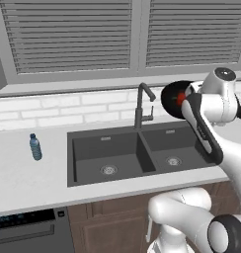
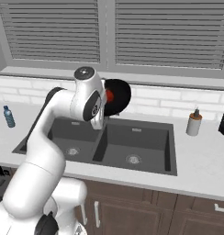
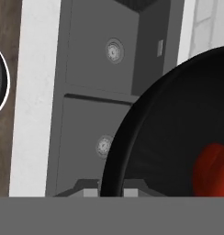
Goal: Pick the bell pepper from the sink and place it in the bowl. Then pick the bowl and place it in the microwave. Then close the microwave door and press the start button.
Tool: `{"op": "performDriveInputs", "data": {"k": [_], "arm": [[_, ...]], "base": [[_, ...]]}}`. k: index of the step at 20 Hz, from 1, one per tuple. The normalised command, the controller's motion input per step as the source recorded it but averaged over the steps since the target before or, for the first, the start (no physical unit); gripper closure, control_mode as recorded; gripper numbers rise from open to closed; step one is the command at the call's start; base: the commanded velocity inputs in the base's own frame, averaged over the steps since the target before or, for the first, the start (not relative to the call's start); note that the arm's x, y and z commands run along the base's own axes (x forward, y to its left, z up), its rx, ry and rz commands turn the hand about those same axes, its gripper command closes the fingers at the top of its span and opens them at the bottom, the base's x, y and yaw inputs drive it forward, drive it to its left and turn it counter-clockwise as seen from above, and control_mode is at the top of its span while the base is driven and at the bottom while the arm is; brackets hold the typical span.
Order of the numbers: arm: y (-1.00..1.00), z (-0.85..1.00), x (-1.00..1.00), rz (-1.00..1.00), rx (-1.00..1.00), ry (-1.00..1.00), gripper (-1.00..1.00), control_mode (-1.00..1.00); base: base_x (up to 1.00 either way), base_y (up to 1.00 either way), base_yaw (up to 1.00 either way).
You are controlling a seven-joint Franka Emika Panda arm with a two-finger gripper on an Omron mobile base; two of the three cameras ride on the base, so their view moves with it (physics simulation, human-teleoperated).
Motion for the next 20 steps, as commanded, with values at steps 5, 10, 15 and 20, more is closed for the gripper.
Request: {"op": "performDriveInputs", "data": {"k": [5,10,15,20], "arm": [[0.07,0.16,-0.04,0.03,0.02,0.0,1.0,-1.0],[0.0,0.22,-0.17,0.03,0.04,0.0,1.0,-1.0],[0.0,0.03,-0.07,0.0,0.01,0.0,1.0,1.0],[0.0,0.0,0.0,0.0,0.0,0.0,1.0,1.0]], "base": [[0.0,0.0,0.0],[0.0,0.0,0.0],[-0.41,0.01,0.0],[-0.6,-0.07,-0.1]]}}
